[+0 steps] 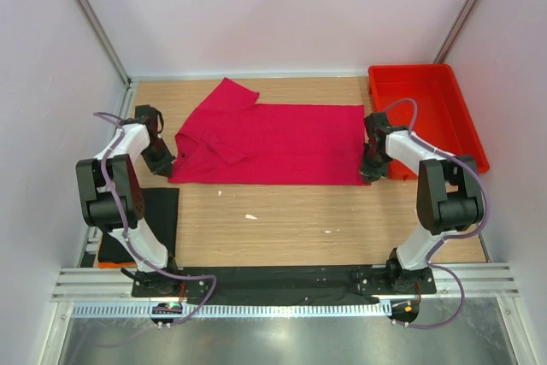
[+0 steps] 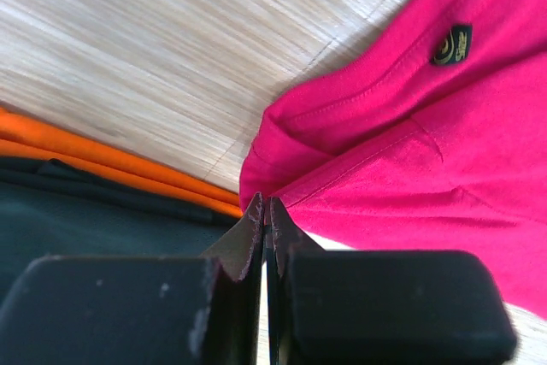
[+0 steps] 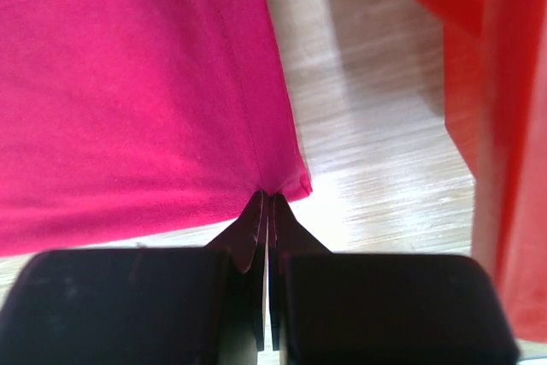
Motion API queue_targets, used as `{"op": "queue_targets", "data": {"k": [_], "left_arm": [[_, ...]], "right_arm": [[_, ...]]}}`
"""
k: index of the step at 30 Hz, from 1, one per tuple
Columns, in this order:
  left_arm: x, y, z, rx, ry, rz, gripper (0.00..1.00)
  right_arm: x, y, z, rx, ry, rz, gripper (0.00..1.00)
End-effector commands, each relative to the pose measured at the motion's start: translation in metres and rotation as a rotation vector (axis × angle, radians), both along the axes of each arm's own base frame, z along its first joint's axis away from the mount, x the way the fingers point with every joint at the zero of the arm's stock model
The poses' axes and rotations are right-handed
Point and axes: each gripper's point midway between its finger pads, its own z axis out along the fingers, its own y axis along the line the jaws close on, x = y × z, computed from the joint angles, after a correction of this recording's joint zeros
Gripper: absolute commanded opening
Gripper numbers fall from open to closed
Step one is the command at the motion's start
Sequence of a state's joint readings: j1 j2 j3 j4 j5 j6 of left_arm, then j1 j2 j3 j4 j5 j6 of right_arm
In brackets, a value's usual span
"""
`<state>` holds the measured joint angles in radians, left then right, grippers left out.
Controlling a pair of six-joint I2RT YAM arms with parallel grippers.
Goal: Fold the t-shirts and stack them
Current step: Fold the tshirt
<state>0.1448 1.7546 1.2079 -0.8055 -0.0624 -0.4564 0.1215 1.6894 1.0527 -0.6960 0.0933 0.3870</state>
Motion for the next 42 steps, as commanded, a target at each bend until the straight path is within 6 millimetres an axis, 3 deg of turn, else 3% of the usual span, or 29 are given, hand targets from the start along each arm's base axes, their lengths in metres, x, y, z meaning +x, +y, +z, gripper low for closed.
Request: {"op": "queue_targets", "data": {"k": [1,8,9,10,12,13,15,16,18,20,23,25,28,36,42], "left_arm": [[-0.004,0.010,0.004,0.027,0.003,0.029,0.00],[-0.004,0.006,-0.001,0.005,0.028,0.019,0.03],[-0.003,0.006,0.004,0.006,0.016,0.016,0.12],[-0.002,0.006,0.009,0.007,0.004,0.014,0.28],[0.006,0.007,0.030,0.020,-0.056,0.007,0.39],[0.010,0.008,0.038,0.027,-0.083,0.007,0.55],[0.021,0.005,0.058,0.028,-0.149,-0.006,0.57],[0.026,0.002,0.068,0.019,-0.186,-0.014,0.57],[0.041,-0.019,0.080,-0.066,-0.259,-0.051,0.56],[0.050,-0.050,0.080,-0.190,-0.293,-0.112,0.51],[0.066,-0.091,0.070,-0.315,-0.305,-0.188,0.39],[0.071,-0.105,0.062,-0.334,-0.286,-0.208,0.29],[0.071,-0.137,0.041,-0.353,-0.237,-0.247,0.27],[0.059,-0.132,-0.009,-0.304,-0.131,-0.168,0.24],[0.070,-0.133,-0.028,-0.305,-0.100,-0.162,0.23]], "right_arm": [[-0.005,-0.006,-0.001,-0.021,0.000,-0.002,0.01],[-0.008,-0.005,-0.004,-0.020,0.019,0.004,0.02],[-0.010,-0.005,-0.002,-0.020,0.030,0.006,0.06],[-0.010,-0.005,0.002,-0.019,0.026,0.009,0.21],[-0.001,-0.004,0.019,-0.015,-0.004,0.012,0.30],[0.002,-0.004,0.026,-0.015,-0.021,0.015,0.34],[0.014,-0.002,0.046,-0.007,-0.071,0.017,0.40],[0.018,0.000,0.051,0.001,-0.089,0.023,0.48],[0.030,0.003,0.058,0.014,-0.128,0.026,0.55],[0.037,0.006,0.058,0.027,-0.139,0.028,0.62],[0.048,0.018,0.051,0.087,-0.129,0.029,0.63],[0.053,0.027,0.046,0.135,-0.129,0.011,0.57],[0.059,0.031,0.039,0.156,-0.141,-0.006,0.54],[0.071,0.027,0.019,0.123,-0.135,-0.009,0.53],[0.072,0.012,0.000,0.037,-0.114,-0.030,0.56]]}}
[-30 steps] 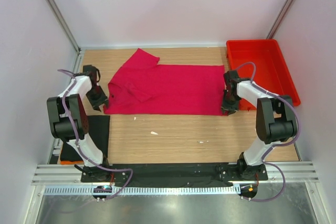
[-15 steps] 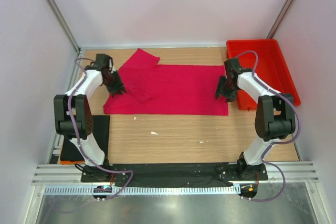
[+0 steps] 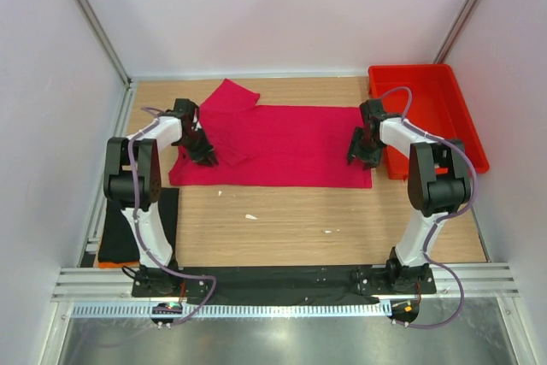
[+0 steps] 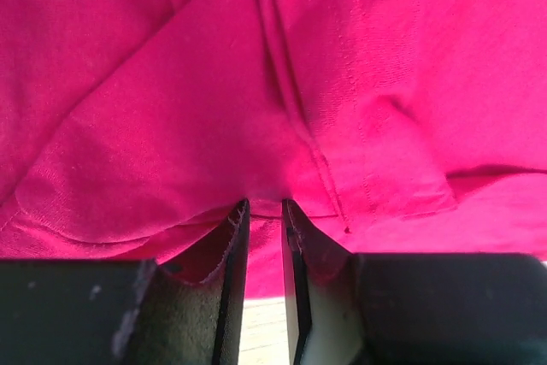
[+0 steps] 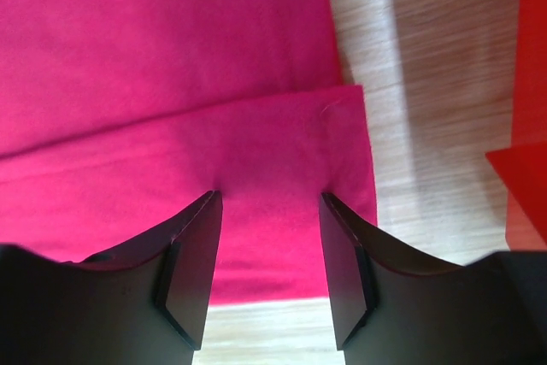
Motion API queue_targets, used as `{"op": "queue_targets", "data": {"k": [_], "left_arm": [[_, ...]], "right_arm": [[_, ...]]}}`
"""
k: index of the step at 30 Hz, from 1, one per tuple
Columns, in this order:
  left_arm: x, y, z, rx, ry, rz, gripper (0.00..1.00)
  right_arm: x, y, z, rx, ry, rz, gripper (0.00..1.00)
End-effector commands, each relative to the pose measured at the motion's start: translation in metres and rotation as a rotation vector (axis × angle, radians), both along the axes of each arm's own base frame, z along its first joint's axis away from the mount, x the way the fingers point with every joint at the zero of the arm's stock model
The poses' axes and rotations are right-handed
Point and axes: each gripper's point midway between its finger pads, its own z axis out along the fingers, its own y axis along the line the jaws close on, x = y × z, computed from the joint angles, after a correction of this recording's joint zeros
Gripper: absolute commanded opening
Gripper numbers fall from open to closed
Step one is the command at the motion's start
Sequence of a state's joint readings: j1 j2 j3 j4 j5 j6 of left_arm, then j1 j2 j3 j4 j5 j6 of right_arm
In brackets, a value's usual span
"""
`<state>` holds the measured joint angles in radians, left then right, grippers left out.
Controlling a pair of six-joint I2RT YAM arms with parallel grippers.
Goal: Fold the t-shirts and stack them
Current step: Fold the tshirt
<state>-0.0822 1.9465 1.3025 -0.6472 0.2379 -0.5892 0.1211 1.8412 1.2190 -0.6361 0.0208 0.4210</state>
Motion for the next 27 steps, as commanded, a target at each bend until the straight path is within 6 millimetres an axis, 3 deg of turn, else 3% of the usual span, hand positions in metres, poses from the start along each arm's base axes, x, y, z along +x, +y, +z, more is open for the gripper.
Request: {"op": "queue_targets", "data": {"k": [1,4,9,10,13,21,27], "left_arm": [[0.024,0.002,-0.008,0.015,-0.037,0.016,0.23],[0.032,0.001,-0.015,0.019,-0.026,0.001,0.23],[0.066,-0.003,-0.023,0.009,-0.044,-0.023,0.22],[0.082,-0.004,-0.014,0.012,-0.087,-0.038,0.21],[0.086,0.010,-0.010,0.090,-0.063,-0.044,0.20],[0.044,0.027,0.001,0.172,-0.030,-0.112,0.35],[0.057,0.034,0.061,0.210,-0.165,-0.073,0.43]], "right_arm": [[0.014,-0.009,-0.001,-0.054,-0.043,-0.019,0.56],[0.009,-0.010,-0.007,-0.059,-0.017,-0.027,0.56],[-0.002,-0.002,-0.012,-0.003,0.010,-0.054,0.57],[-0.006,0.004,-0.012,0.027,0.017,-0.062,0.57],[-0.006,0.009,-0.009,0.054,0.021,-0.056,0.59],[0.003,-0.014,0.000,-0.088,0.014,0.011,0.61],[0.004,0.001,0.033,-0.065,-0.050,0.054,0.62]]}}
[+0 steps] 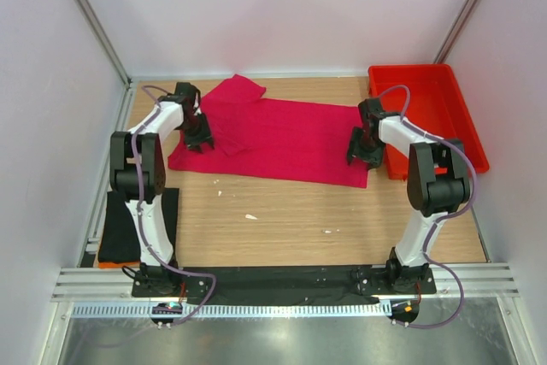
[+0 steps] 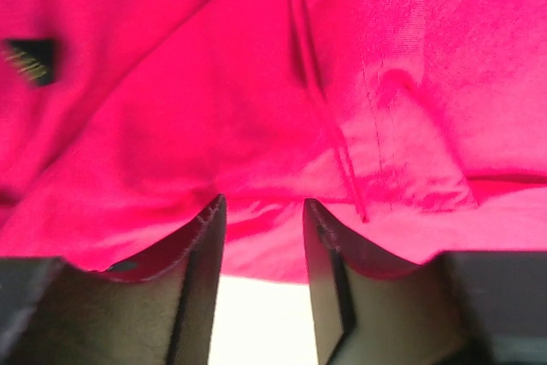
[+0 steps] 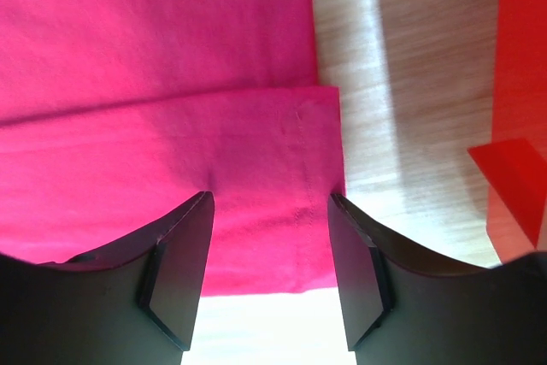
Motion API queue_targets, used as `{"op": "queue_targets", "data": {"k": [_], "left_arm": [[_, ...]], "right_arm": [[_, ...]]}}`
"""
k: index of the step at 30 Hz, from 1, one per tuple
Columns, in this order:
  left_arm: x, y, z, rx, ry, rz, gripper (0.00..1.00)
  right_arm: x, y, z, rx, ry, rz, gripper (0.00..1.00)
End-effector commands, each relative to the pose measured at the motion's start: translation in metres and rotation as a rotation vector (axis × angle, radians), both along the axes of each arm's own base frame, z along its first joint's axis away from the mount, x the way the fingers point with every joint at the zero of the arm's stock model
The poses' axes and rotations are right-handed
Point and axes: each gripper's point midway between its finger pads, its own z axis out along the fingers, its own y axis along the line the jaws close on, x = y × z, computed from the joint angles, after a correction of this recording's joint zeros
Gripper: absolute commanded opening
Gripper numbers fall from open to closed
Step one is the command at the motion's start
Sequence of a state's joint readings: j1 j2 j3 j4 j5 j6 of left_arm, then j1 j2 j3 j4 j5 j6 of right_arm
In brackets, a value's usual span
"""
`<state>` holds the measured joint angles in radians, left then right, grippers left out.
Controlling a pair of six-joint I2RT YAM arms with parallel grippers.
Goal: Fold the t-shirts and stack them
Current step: Fold the tshirt
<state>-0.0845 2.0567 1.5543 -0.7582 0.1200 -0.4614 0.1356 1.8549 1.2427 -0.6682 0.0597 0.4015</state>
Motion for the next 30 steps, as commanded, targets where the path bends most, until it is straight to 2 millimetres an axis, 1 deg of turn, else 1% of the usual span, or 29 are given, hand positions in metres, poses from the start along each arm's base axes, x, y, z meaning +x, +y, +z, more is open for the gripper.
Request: {"op": "queue_targets", "data": {"k": [1,3,4,5,6,7,8,9,10,12,13,15,17,18,20,22,30], "left_arm": [[0.016,0.012,0.060,0.054,-0.137,0.017,0.44],[0.020,0.004,0.070,0.000,-0.159,0.035,0.49],[0.026,-0.002,0.074,-0.032,-0.181,0.042,0.50],[0.028,-0.008,0.073,-0.070,-0.184,0.049,0.50],[0.028,-0.024,0.073,-0.162,-0.175,0.033,0.48],[0.031,-0.034,0.068,-0.221,-0.175,0.056,0.46],[0.030,-0.043,0.060,-0.272,-0.153,0.068,0.45],[0.020,-0.053,0.048,-0.325,-0.111,0.075,0.44],[0.025,-0.060,0.047,-0.375,-0.118,0.112,0.43],[0.018,-0.071,0.039,-0.396,-0.103,0.120,0.44],[0.014,-0.072,0.032,-0.389,-0.096,0.129,0.45],[0.007,-0.075,0.024,-0.368,-0.076,0.145,0.47],[0.006,-0.073,0.020,-0.350,-0.082,0.176,0.47],[0.005,-0.073,0.018,-0.350,-0.086,0.182,0.44],[0.003,-0.071,0.012,-0.333,-0.089,0.197,0.43],[0.003,-0.071,0.010,-0.330,-0.094,0.203,0.40],[0.005,-0.067,0.002,-0.304,-0.084,0.218,0.32]], "right_arm": [[0.003,0.007,0.035,-0.008,-0.069,0.040,0.63],[0.002,0.017,0.045,0.022,-0.093,0.056,0.64],[0.002,0.021,0.049,0.030,-0.101,0.064,0.65],[0.002,0.023,0.051,0.034,-0.105,0.068,0.66],[0.002,0.024,0.053,0.039,-0.112,0.071,0.67],[0.002,0.024,0.056,0.041,-0.126,0.073,0.67],[0.003,0.024,0.057,0.040,-0.129,0.074,0.68],[0.002,0.024,0.057,0.039,-0.129,0.076,0.69],[0.001,0.023,0.057,0.040,-0.129,0.075,0.69],[0.000,0.025,0.059,0.049,-0.137,0.073,0.70],[-0.003,0.025,0.057,0.054,-0.133,0.070,0.70],[-0.004,0.025,0.058,0.058,-0.142,0.069,0.70],[-0.009,0.024,0.055,0.059,-0.134,0.068,0.70],[-0.011,0.024,0.055,0.060,-0.134,0.067,0.70],[-0.014,0.024,0.052,0.060,-0.133,0.067,0.70],[-0.018,0.022,0.051,0.056,-0.127,0.069,0.70],[-0.020,0.022,0.050,0.052,-0.124,0.073,0.70]]}}
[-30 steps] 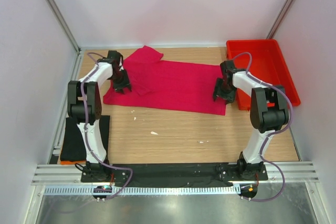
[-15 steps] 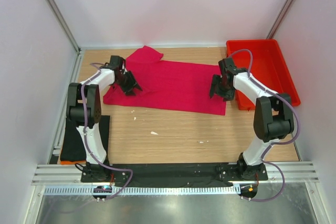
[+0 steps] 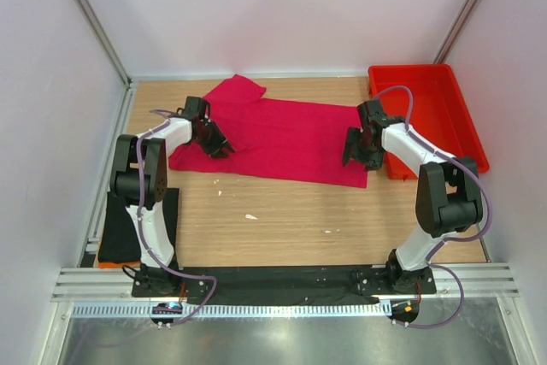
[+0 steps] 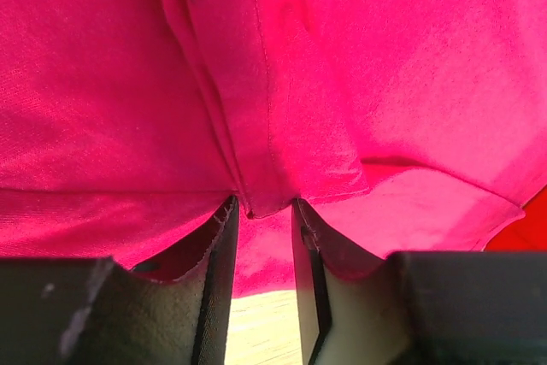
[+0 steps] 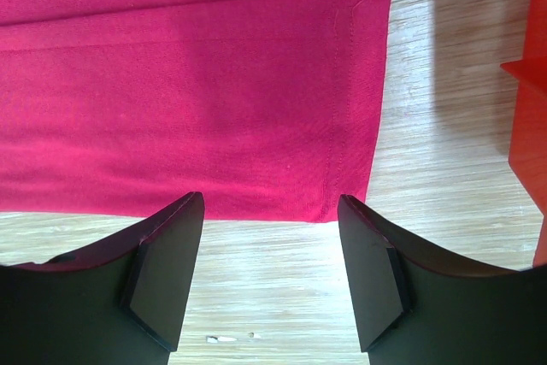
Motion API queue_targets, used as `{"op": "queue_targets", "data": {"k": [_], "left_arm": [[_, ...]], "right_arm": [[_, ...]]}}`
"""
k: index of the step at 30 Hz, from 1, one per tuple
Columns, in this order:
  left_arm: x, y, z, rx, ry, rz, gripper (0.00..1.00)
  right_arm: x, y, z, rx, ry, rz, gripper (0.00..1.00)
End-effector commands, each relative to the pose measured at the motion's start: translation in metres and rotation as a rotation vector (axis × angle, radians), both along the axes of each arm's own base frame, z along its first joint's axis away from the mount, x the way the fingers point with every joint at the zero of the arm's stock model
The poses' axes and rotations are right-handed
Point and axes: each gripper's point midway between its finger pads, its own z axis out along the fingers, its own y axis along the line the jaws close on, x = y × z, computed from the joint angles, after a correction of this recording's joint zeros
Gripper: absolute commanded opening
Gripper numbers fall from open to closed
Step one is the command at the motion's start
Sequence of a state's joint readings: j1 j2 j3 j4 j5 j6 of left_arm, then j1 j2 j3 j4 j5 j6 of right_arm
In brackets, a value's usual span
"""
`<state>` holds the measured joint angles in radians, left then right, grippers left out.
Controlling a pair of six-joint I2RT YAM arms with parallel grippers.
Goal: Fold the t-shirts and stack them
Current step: Fold the tshirt
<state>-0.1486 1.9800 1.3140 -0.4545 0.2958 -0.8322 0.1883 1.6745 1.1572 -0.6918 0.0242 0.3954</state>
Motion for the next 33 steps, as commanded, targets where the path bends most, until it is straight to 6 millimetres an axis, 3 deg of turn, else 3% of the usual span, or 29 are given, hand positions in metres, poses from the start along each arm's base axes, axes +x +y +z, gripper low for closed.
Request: {"op": "queue_targets", "data": {"k": [1,5,10,15,22,28,33], "left_arm": [[0.011,0.001,0.010,-0.001,-0.052,0.017,0.31],[0.008,0.004,0.018,0.016,-0.062,0.015,0.34],[0.010,0.003,0.014,0.017,-0.060,0.004,0.29],[0.020,0.001,0.017,0.016,-0.070,-0.001,0.13],[0.025,-0.009,0.031,0.031,-0.112,-0.039,0.04],[0.044,-0.019,0.032,0.046,-0.135,-0.082,0.00],[0.087,-0.035,0.040,0.118,-0.238,-0.150,0.03]], "right_arm": [[0.006,0.000,0.015,0.008,-0.058,0.003,0.70],[0.006,0.000,0.014,0.009,-0.058,0.003,0.70],[0.006,0.002,0.011,0.015,-0.052,0.001,0.70],[0.006,0.002,0.011,0.016,-0.049,0.000,0.70],[0.004,0.001,0.009,0.013,-0.042,0.002,0.70],[0.003,0.001,0.004,0.010,-0.027,0.004,0.70],[0.001,0.002,0.000,0.011,-0.005,0.002,0.70]]}}
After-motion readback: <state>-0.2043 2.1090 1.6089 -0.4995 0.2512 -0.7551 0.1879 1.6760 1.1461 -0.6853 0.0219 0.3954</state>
